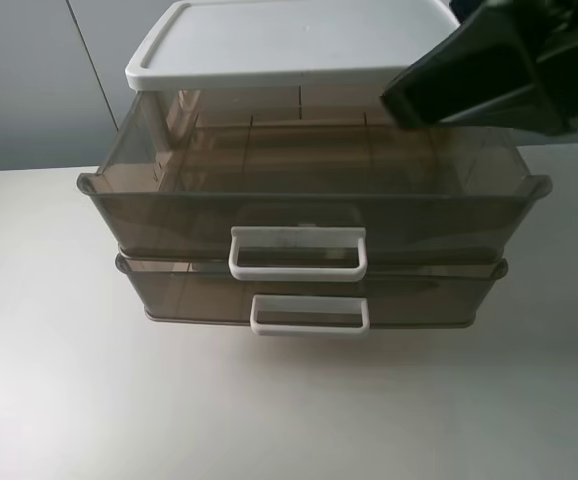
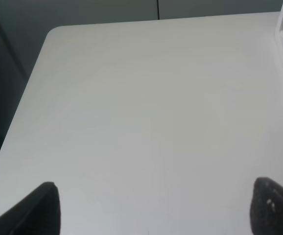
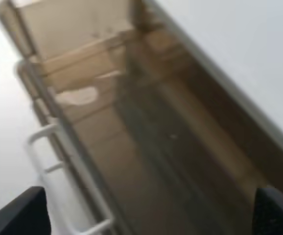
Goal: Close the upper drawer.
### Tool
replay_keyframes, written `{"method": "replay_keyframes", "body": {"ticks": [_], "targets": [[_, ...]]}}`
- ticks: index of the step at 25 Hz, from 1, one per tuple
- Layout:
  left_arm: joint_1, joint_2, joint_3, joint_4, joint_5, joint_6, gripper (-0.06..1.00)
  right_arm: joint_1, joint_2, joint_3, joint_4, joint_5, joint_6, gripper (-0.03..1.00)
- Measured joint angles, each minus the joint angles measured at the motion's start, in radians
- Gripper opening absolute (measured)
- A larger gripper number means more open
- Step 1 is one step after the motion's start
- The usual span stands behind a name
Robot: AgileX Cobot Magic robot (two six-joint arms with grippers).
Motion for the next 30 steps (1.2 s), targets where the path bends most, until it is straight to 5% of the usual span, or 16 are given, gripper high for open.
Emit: {"method": "replay_keyframes", "body": {"ticks": [8, 21, 30], "targets": [[0.000, 0.000, 0.000, 0.000, 0.000, 0.000, 0.74, 0.169, 0.093, -0.004, 0.115, 0.027, -0.129, 0.63], [0.000, 0.000, 0.000, 0.000, 0.000, 0.000, 0.74, 0.183, 0.281, -0.004, 0.173, 0.069, -0.194, 0.63], [0.000, 0.000, 0.000, 0.000, 0.000, 0.000, 0.74, 0.186, 0.383, -0.004, -0.013, 0.059, -0.122, 0.63]]}}
